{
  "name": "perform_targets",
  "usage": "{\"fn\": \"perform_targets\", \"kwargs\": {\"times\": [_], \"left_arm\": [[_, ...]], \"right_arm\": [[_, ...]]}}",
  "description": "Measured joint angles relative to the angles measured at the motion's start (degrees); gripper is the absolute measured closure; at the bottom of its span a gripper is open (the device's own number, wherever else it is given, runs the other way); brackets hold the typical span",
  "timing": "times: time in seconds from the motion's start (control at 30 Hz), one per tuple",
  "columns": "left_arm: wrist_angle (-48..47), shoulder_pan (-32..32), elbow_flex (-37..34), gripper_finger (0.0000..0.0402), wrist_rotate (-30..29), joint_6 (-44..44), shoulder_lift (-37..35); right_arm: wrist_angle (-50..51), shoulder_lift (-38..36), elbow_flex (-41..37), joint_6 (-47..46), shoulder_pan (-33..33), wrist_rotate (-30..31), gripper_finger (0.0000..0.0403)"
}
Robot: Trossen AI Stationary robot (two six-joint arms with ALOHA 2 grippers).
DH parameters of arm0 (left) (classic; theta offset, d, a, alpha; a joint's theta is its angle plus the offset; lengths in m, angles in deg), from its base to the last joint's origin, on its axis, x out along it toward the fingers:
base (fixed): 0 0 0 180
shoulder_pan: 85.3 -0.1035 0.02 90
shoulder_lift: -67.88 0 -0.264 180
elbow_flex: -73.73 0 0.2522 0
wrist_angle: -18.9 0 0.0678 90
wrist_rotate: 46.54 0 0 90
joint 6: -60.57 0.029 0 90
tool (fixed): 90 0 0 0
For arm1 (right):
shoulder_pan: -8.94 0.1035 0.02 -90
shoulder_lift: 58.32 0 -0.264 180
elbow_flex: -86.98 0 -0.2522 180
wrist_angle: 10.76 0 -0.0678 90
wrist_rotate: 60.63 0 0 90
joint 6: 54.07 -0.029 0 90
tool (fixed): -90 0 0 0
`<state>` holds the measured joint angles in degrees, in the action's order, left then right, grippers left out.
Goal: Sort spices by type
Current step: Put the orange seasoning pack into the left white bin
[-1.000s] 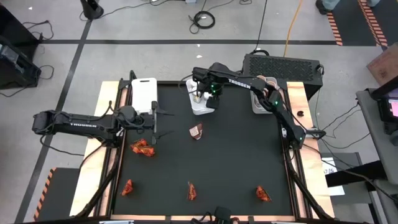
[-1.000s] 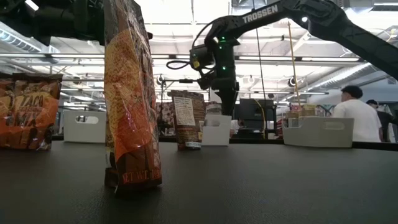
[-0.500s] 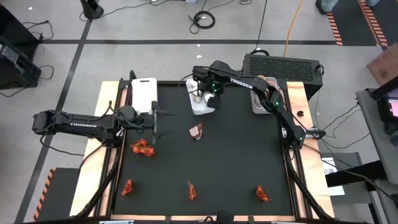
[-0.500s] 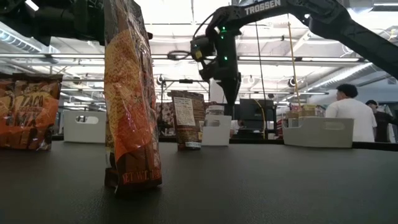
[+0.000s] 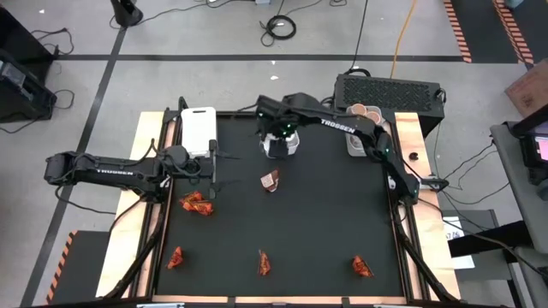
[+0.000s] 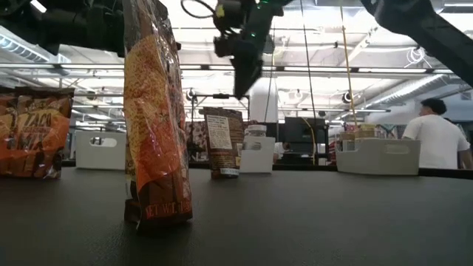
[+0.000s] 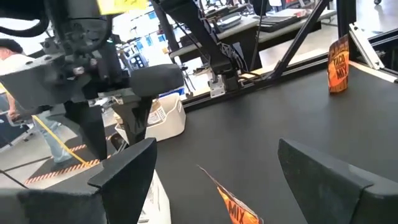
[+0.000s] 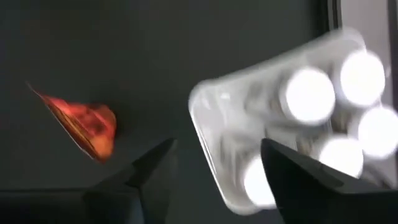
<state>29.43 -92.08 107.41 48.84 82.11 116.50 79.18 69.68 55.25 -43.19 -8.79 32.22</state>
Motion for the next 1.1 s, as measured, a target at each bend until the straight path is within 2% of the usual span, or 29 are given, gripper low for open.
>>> {"fn": "perform_targets", "kwargs": {"times": [0.1,0.2,0.3,0.37,0.47,0.73,0.83,0.97,1.1], "left_arm": [[-0.39,0.0,0.0,0.0063,-0.07,-0.01,0.0],[-1.79,0.0,0.39,0.0063,-1.43,-0.19,0.0],[-7.75,-0.02,2.86,0.0063,-8.57,-2.96,0.02],[-14.57,-0.35,5.48,0.0063,-14.44,-5.32,0.0],[-26.15,-0.92,9.09,0.0063,-16.99,-9.13,0.01],[-48.91,1.65,18.25,0.0063,-14.33,-16.6,-2.58],[-56.29,3.92,22.81,0.0063,-14.43,-20.33,-4.88],[-56.49,7.47,24.24,0.0063,-14.45,-24.57,-7.24],[-57.56,8.07,24.22,0.0063,-14.39,-30.49,-4.86]], "right_arm": [[-5.52,0.79,-0.01,2.04,1.21,-0.14,0.0221],[-9.59,2.04,-0.03,2.95,1.3,-0.09,0.0286],[-11.34,2.51,-0.05,2.86,0.43,-0.06,0.0363],[-11.1,2.51,-0.05,1.52,-0.11,-0.09,0.0391],[-8.26,2.11,-0.09,0.01,-0.28,0.11,0.039],[3.2,-1.5,-0.1,-0.99,5.95,-0.07,0.0401],[3.79,-5.11,-1.93,-2.25,8.86,0.14,0.0402],[-1.13,-14.17,-11.8,-4.16,13.18,2.14,0.0402],[-14.01,-27.13,-31.75,-9.92,17.38,9.48,0.0402]]}}
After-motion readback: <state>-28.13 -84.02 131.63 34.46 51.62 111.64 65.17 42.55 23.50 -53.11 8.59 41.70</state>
